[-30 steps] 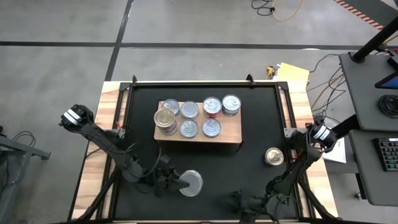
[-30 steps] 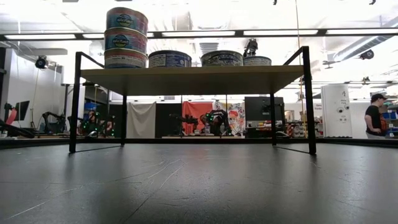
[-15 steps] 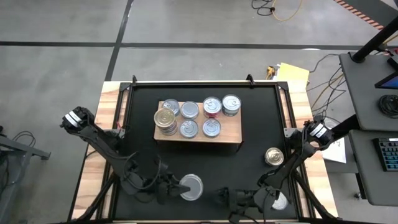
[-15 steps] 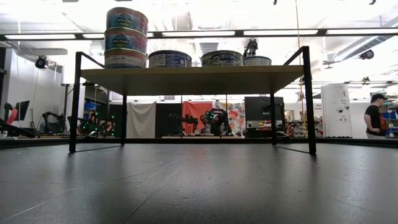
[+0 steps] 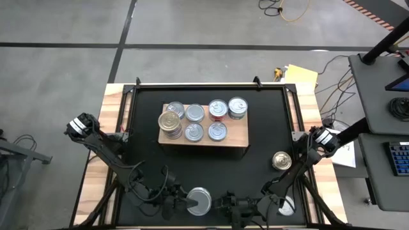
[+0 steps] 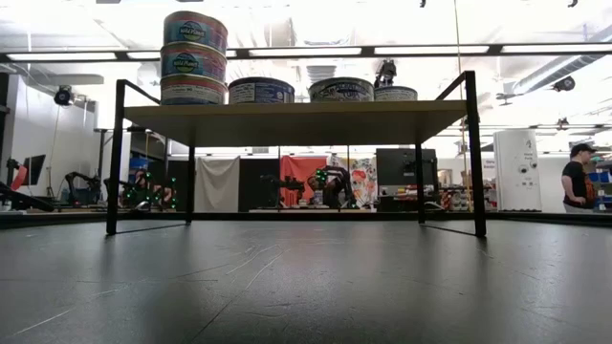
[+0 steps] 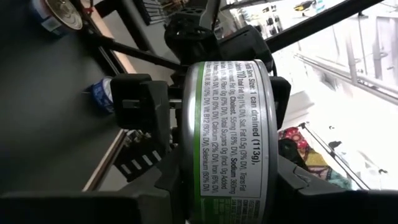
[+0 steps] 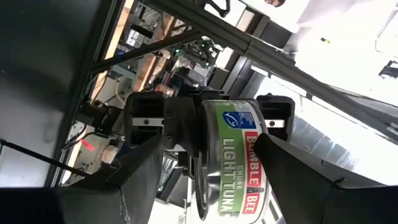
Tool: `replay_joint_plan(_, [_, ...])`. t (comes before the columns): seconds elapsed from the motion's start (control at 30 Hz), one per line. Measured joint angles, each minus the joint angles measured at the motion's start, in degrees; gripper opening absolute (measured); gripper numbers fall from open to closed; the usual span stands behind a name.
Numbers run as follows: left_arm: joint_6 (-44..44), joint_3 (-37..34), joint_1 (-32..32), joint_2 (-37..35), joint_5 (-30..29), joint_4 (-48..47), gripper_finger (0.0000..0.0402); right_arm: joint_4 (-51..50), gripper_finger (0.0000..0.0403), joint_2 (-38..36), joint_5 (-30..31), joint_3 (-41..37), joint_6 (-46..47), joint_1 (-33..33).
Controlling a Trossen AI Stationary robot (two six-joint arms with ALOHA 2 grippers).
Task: Stack canned seafood by type on shelf
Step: Stack the green tuna can on the green tuna can
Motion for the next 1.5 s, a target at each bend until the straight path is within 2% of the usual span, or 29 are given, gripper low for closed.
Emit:
replay_joint_plan(0.13, [2.2, 0.0, 0.0, 0.1, -0.1, 1.0, 0.0117, 0.5, 0.0256, 0.0, 0.8, 0.0, -0.2, 0.8])
replay_joint_plan(0.3, [4.7, 0.0, 0.1, -0.2, -0.1, 1.8, 0.0117, 2.4, 0.0271, 0.0, 1.8, 0.1, 0.6, 1.4])
replay_joint_plan(0.67, [4.5, -0.2, 0.1, -0.1, 0.5, 1.3, 0.0117, 4.2, 0.0299, -0.1, 3.3, 0.2, 1.2, 1.7])
replay_joint_plan(0.83, [3.9, -0.2, 0.1, -0.1, 0.5, 1.4, 0.0117, 3.1, 0.0280, -0.1, 2.8, 0.2, 0.1, 0.2])
replay_joint_plan(1.1, [3.7, -0.2, 0.5, -0.1, -0.3, 1.0, 0.0118, 1.6, 0.0229, -0.1, 2.3, 0.2, -1.9, -0.9])
replay_joint_plan(1.37, [7.1, -0.2, 0.4, -0.1, -0.2, 1.5, 0.0247, 1.1, 0.0138, -0.1, 2.9, 0.2, 1.3, -0.9])
replay_joint_plan(1.5, [9.1, -0.2, 0.4, -0.1, -0.2, 1.5, 0.0275, 1.4, 0.0138, -0.1, 3.0, 0.2, 4.4, -0.8])
